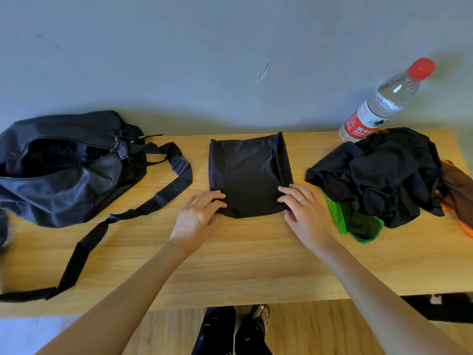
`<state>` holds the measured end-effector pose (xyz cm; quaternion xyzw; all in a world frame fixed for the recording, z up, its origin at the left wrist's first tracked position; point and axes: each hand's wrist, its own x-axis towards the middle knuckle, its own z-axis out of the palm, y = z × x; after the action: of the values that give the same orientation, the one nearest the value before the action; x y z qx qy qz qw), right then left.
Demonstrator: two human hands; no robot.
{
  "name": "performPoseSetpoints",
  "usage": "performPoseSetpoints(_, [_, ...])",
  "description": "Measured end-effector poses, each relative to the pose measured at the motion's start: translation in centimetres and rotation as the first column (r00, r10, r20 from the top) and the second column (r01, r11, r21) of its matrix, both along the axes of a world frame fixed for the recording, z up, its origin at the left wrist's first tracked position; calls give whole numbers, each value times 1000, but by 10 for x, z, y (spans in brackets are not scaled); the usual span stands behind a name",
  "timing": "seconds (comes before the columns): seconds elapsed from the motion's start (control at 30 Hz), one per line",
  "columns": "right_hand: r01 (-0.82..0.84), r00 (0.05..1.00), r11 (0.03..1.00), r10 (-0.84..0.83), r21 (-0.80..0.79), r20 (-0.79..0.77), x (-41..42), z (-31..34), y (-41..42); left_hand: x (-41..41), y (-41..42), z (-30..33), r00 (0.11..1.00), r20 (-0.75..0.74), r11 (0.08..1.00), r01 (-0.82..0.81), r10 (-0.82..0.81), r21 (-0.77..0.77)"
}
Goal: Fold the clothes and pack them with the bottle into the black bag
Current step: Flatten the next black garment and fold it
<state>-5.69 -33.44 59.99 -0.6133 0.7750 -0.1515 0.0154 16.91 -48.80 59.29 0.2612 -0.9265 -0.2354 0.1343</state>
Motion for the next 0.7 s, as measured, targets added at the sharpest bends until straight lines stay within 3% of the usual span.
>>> performPoseSetpoints(0.27, [62,987,998,-58,-22,150,-8,-1,4,2,-3,5,993,-77,976,-68,85,208])
performPoseSetpoints(0.47, [138,943,989,-114,-56,313,-13,5,0,-2,-4,15,968,-41,881,-209,249,425])
performPoseSetpoints(0.57, [207,861,976,-152,-63,485,-17,21,-3,-6,-4,29,942,16,784,-288,335,550])
performPoseSetpoints(0.7, [207,662,978,-153,17,733,-24,60,-5,-11,-6,61,926,-36,728,-272,377,629])
